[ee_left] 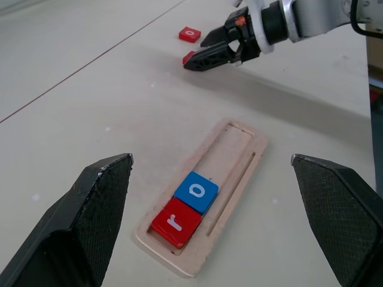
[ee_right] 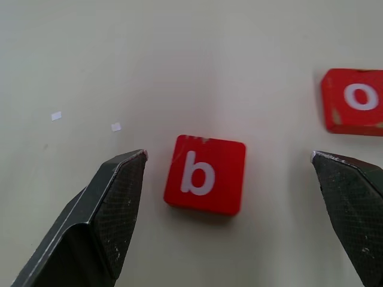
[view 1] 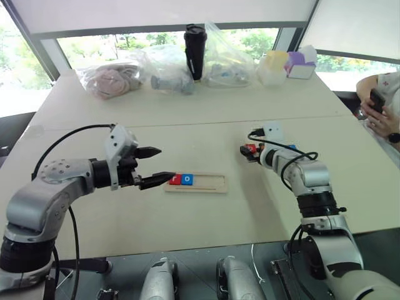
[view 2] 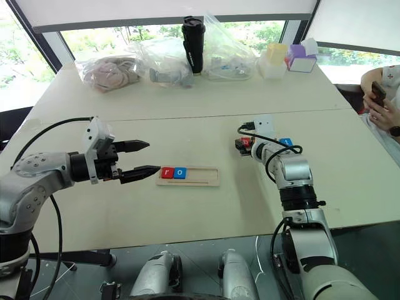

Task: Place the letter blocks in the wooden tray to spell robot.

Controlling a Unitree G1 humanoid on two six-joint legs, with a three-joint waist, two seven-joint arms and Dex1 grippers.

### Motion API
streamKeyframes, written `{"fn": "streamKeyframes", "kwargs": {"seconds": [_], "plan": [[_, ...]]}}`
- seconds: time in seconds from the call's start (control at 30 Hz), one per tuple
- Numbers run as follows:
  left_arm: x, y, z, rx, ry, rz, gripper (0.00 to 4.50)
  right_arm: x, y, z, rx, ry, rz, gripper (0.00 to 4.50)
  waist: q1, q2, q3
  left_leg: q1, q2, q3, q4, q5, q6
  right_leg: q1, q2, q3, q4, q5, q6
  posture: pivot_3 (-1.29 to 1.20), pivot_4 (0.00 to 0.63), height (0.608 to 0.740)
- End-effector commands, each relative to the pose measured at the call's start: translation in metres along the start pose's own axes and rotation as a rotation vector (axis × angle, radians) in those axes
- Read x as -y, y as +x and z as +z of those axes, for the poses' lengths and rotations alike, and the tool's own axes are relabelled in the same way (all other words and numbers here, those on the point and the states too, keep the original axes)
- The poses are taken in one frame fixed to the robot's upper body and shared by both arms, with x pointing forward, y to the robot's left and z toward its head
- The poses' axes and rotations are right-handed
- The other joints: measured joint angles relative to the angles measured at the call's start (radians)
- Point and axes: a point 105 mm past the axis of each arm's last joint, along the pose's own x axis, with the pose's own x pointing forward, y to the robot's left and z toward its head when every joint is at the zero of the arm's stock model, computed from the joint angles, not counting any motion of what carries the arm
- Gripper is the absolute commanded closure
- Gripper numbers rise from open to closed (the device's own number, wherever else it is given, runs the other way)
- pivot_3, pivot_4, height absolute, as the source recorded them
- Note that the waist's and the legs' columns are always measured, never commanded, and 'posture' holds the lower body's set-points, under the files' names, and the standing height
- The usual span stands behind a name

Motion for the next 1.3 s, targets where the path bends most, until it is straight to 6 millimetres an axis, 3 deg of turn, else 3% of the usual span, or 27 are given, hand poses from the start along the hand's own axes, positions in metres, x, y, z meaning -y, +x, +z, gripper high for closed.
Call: {"fn": "streamKeyframes", "kwargs": {"seconds": [0.03, 0.13, 0.23, 0.4, 0.5, 0.67, 0.9, 1.1, 1.3], "plan": [[0.006, -0.001, 0.008, 0.019, 0.045, -0.01, 0.06, -0.005, 0.0, 0.007, 0.009, 0.005, -0.001, 0.0, 0.001, 0.0, 0.0, 0.0, 0.0, 0.0, 0.0, 0.0, 0.0, 0.0, 0.0, 0.0, 0.0, 0.0, -0.001, 0.0, 0.15, 0.74], [0.007, 0.0, 0.006, 0.017, 0.044, -0.008, 0.06, -0.003, 0.002, 0.001, -0.014, 0.006, -0.027, 0.0, 0.001, 0.0, 0.0, 0.0, 0.0, 0.0, 0.0, 0.0, 0.0, 0.0, 0.0, 0.0, 0.0, 0.0, -0.001, 0.0, 0.15, 0.74], [0.006, 0.003, 0.006, 0.017, 0.043, -0.01, 0.0, 0.0, 0.004, -0.002, -0.017, 0.037, -0.052, 0.82, 0.001, 0.0, 0.0, 0.0, 0.0, 0.0, 0.0, 0.0, 0.0, 0.001, 0.0, 0.0, 0.0, -0.001, -0.001, 0.0, 0.15, 0.74], [0.004, 0.005, 0.007, 0.021, 0.044, -0.01, 0.0, 0.002, 0.004, -0.001, -0.01, 0.036, -0.076, 3.25, -0.001, 0.0, 0.0, 0.001, 0.0, 0.0, 0.0, 0.0, 0.0, 0.001, 0.0, 0.0, 0.0, 0.0, -0.001, 0.0, 0.15, 0.74], [0.005, 0.006, 0.007, 0.023, 0.043, -0.02, 0.0, 0.001, -0.003, 0.007, 0.015, 0.007, -0.076, 3.3, 0.0, 0.0, 0.0, 0.001, 0.0, 0.0, 0.0, 0.0, 0.0, 0.001, 0.0, 0.0, 0.0, 0.0, -0.001, 0.0, 0.15, 0.74], [0.012, 0.006, 0.008, 0.027, 0.049, -0.055, 0.0, -0.004, -0.043, 0.024, 0.084, -0.087, -0.019, 3.3, 0.007, 0.001, 0.001, -0.001, 0.0, 0.0, 0.0, 0.0, 0.0, 0.0, -0.001, 0.0, 0.0, -0.001, -0.001, 0.0, 0.15, 0.74], [0.02, 0.003, 0.008, -0.009, 0.074, -0.126, 0.0, -0.01, -0.097, -0.002, 0.023, -0.04, -0.006, 3.3, 0.007, 0.001, 0.0, -0.001, 0.0, -0.001, 0.0, 0.0, -0.001, -0.001, -0.001, 0.0, 0.0, -0.001, -0.001, 0.0, 0.15, 0.74], [0.013, 0.008, 0.011, -0.008, 0.083, -0.137, 0.0, -0.021, -0.105, -0.025, -0.054, 0.153, -0.074, 3.3, 0.004, 0.002, 0.001, 0.0, 0.001, -0.002, 0.0, 0.0, -0.001, -0.002, 0.0, 0.0, 0.0, 0.0, -0.003, 0.0, 0.15, 0.74], [0.013, 0.009, 0.008, -0.019, 0.079, -0.155, 0.0, -0.037, -0.104, -0.035, -0.061, 0.22, -0.107, 3.3, 0.005, 0.002, 0.001, -0.007, 0.001, -0.001, 0.0, 0.0, -0.001, -0.008, -0.001, 0.0, -0.001, 0.0, -0.003, 0.0, 0.15, 0.74]]}}
